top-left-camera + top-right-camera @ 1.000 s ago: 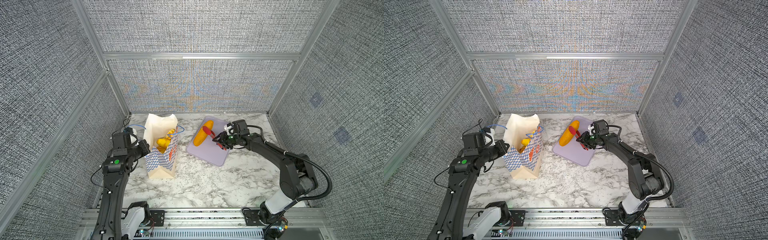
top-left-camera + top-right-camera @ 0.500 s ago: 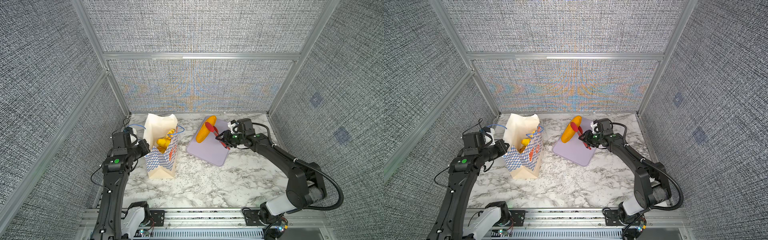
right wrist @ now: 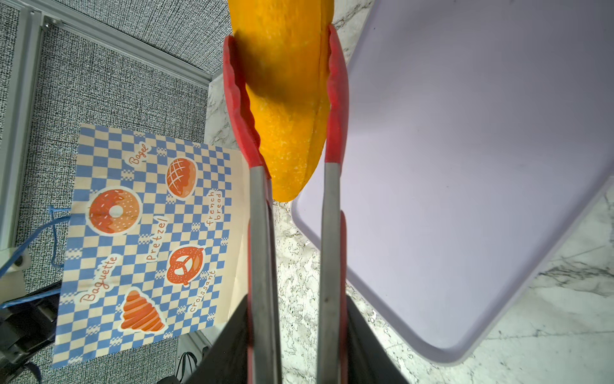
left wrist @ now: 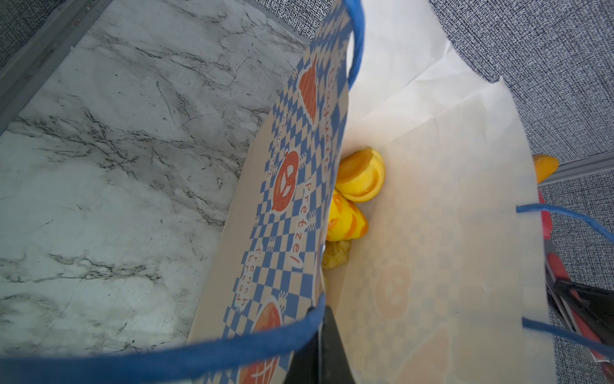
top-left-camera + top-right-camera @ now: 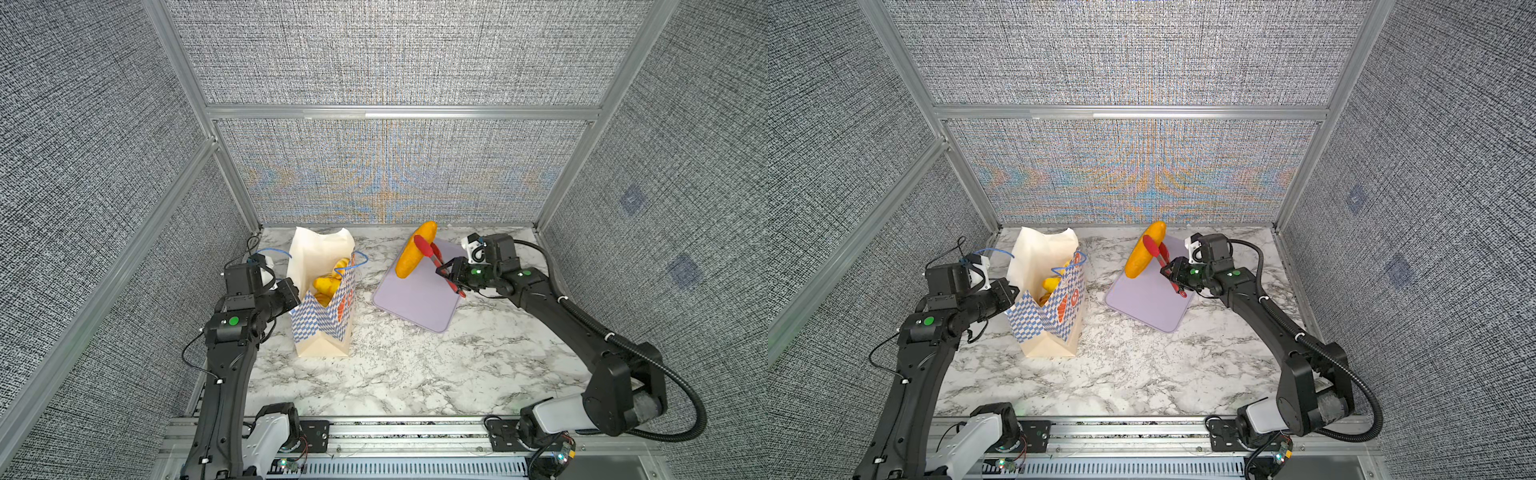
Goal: Place the fake bread into the paper bag
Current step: 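Lift the baguette in the tongs up off the tray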
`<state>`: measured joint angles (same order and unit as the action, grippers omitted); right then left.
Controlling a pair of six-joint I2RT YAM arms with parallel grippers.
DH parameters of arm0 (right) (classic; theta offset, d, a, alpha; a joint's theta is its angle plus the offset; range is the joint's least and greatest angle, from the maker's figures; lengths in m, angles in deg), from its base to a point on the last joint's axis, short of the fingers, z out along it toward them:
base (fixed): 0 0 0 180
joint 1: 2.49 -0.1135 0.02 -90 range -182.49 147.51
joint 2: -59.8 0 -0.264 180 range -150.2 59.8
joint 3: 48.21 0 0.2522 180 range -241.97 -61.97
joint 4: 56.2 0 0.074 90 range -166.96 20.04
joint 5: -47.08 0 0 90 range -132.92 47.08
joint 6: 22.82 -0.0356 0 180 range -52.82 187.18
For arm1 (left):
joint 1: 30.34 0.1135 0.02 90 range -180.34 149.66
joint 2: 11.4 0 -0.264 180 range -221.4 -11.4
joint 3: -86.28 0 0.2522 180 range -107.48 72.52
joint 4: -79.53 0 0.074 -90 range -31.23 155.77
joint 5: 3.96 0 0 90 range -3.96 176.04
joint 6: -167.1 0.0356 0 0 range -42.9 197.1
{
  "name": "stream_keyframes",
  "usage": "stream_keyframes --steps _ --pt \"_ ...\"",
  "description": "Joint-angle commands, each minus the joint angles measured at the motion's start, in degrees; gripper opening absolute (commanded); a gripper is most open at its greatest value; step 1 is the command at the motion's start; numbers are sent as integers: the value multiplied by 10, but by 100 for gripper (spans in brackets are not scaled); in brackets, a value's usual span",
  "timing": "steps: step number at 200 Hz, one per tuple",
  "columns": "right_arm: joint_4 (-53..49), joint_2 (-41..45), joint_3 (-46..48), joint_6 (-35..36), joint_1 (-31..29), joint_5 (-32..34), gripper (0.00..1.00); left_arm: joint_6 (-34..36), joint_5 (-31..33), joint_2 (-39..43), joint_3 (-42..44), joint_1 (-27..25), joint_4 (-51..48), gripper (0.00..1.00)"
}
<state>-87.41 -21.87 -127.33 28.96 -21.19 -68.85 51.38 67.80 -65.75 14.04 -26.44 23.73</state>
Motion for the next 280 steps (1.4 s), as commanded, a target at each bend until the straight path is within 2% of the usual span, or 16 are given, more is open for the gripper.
stream_keyframes --steps 1,124,280 --pt "10 9 -10 14 0 -1 41 3 -2 0 -2 1 2 3" --pt "9 49 -61 14 -1 -16 41 1 -2 1 -2 1 1 3" --pt "39 23 -143 -9 -34 -60 41 0 -2 5 2 1 1 3"
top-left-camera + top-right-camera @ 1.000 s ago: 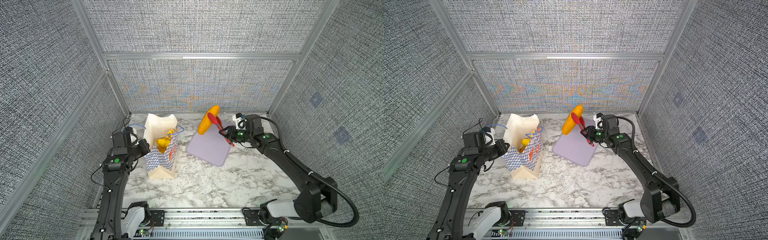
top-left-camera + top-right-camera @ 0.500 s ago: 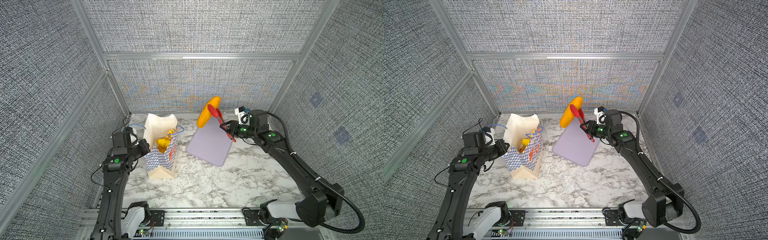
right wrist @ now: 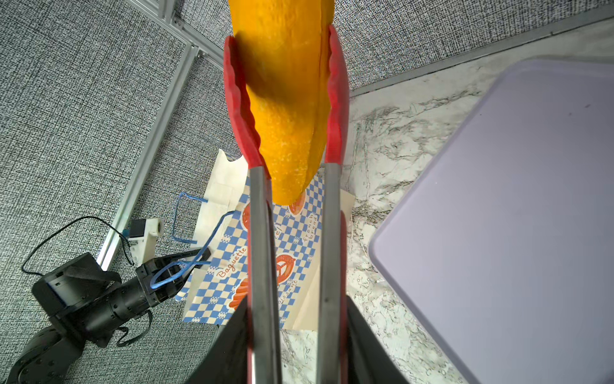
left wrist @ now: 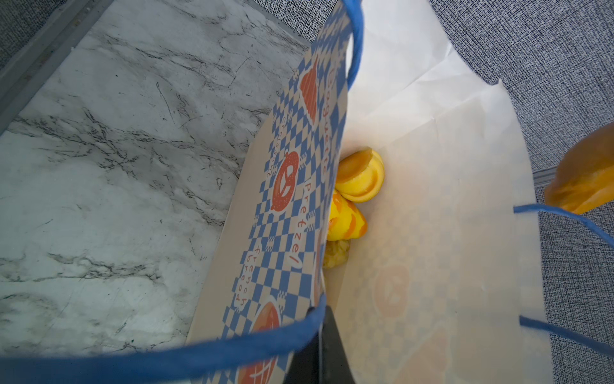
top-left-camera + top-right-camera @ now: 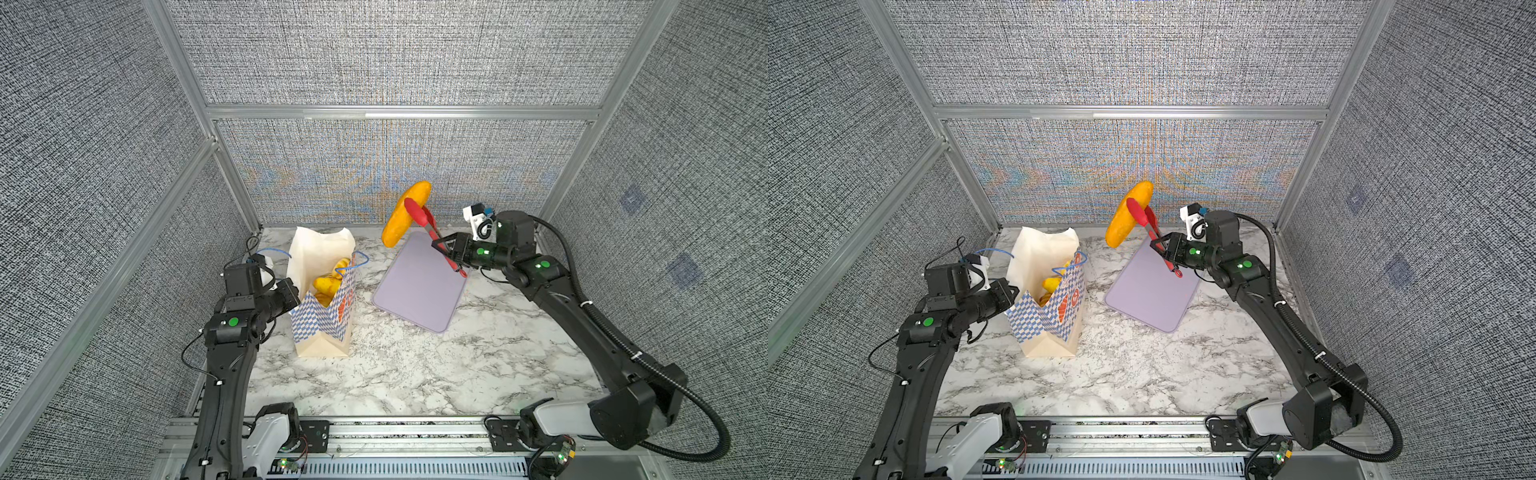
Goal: Place the fake bread into the paper bag
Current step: 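Lift the baguette in the tongs up off the tray, then carry the baguette in the tongs over the paper bag opening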
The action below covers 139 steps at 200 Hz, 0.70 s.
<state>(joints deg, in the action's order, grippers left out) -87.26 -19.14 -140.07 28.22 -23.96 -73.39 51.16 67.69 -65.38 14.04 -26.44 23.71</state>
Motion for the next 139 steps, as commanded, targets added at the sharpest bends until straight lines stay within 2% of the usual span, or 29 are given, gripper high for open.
stream_keyframes --steps 1,139 --pt "38 -4 -16 -1 -6 -15 41 2 -2 1 2 1 1 3" --pt "32 -62 -98 7 -67 -18 41 2 -3 1 2 1 1 3"
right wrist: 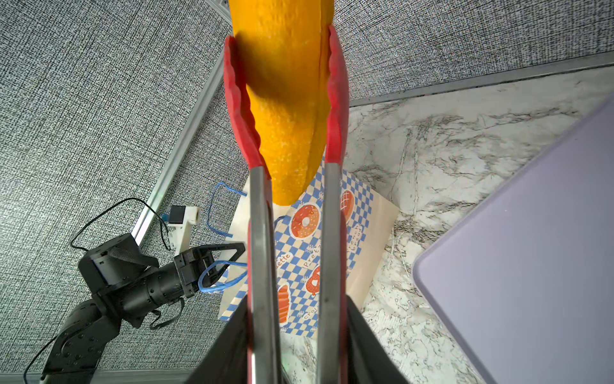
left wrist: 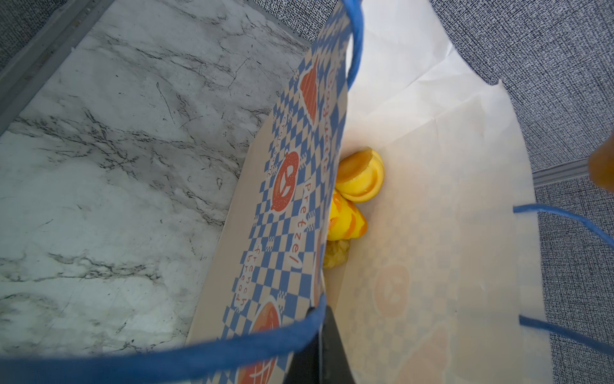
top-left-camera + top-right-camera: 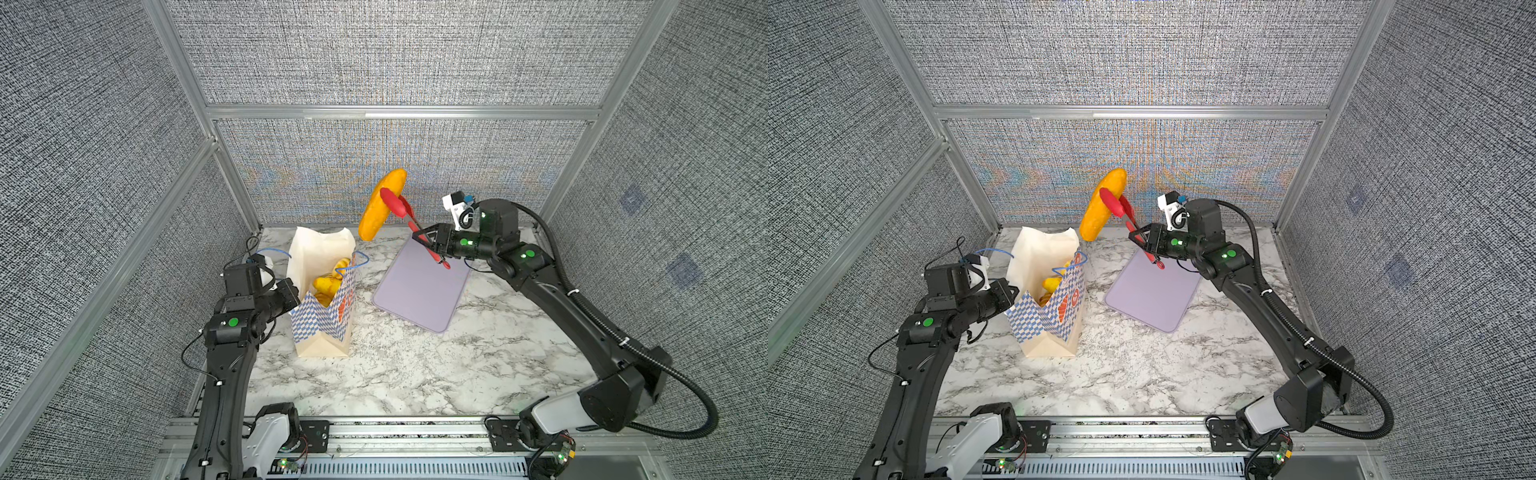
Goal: Place the fake bread into the paper bag
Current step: 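Carry the baguette in the tongs over the paper bag opening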
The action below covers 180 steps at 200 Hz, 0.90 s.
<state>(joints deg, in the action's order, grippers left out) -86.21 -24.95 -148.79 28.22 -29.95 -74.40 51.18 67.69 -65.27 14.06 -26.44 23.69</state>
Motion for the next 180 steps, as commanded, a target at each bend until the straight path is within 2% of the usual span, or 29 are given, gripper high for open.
stream_keyframes --steps 1,180 --pt "21 -4 -11 7 -8 -7 41 2 -3 0 2 1 2 3" --pt "-48 -91 -120 67 -89 -20 41 2 -5 -3 5 1 6 3"
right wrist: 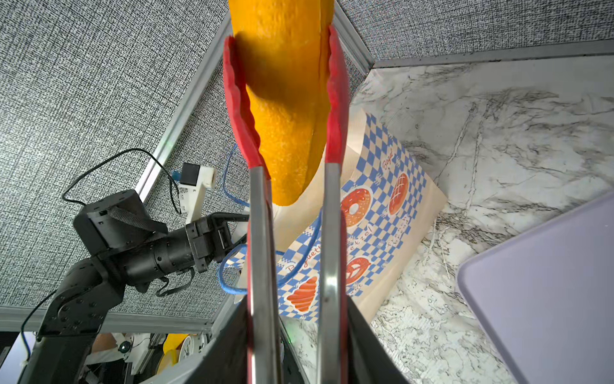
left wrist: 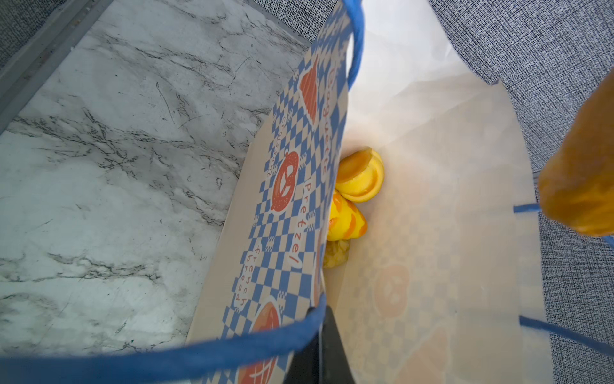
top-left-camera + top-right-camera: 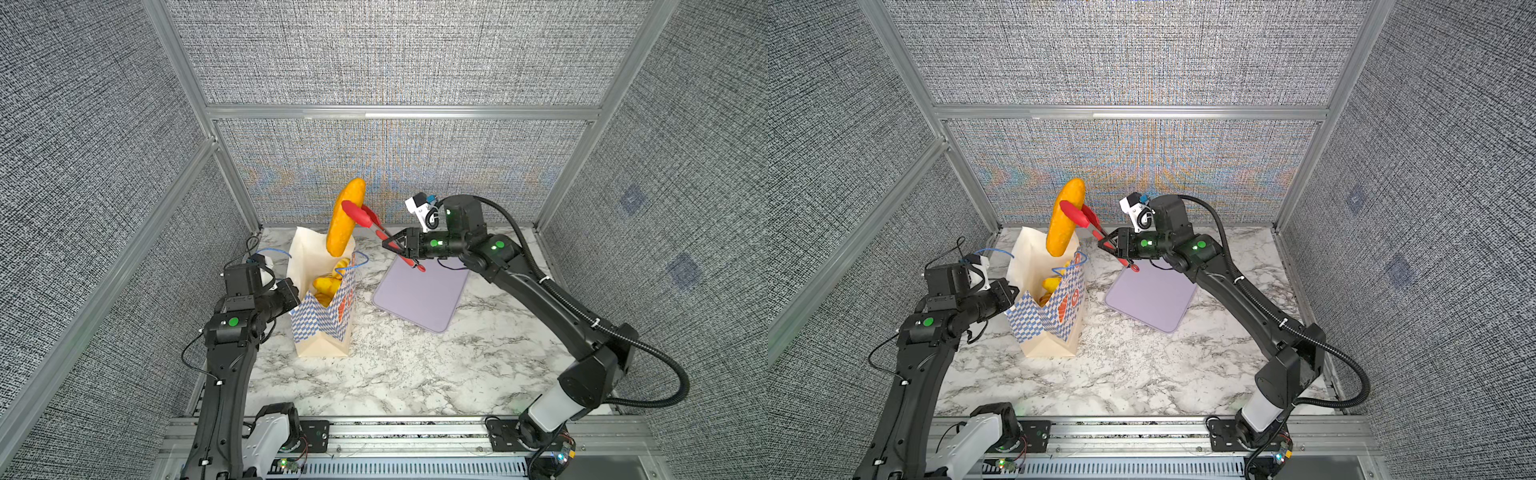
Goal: Place the fake bread into the paper bag
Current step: 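Carry the baguette in the tongs over the paper bag opening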
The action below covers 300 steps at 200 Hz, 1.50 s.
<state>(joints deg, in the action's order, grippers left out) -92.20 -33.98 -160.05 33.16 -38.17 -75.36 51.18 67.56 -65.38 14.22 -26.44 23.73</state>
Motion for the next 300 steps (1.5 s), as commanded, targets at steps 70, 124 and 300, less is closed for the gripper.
stream_keyframes --steps 70,124,300 --pt "-16 -21 -34 34 -27 -11 41 2 -2 3 4 1 2 3" --pt "-58 -31 -58 66 -44 5 41 1 -2 3 2 1 2 3" --pt "-103 -34 -66 98 -69 19 46 0 -1 8 6 1 1 3"
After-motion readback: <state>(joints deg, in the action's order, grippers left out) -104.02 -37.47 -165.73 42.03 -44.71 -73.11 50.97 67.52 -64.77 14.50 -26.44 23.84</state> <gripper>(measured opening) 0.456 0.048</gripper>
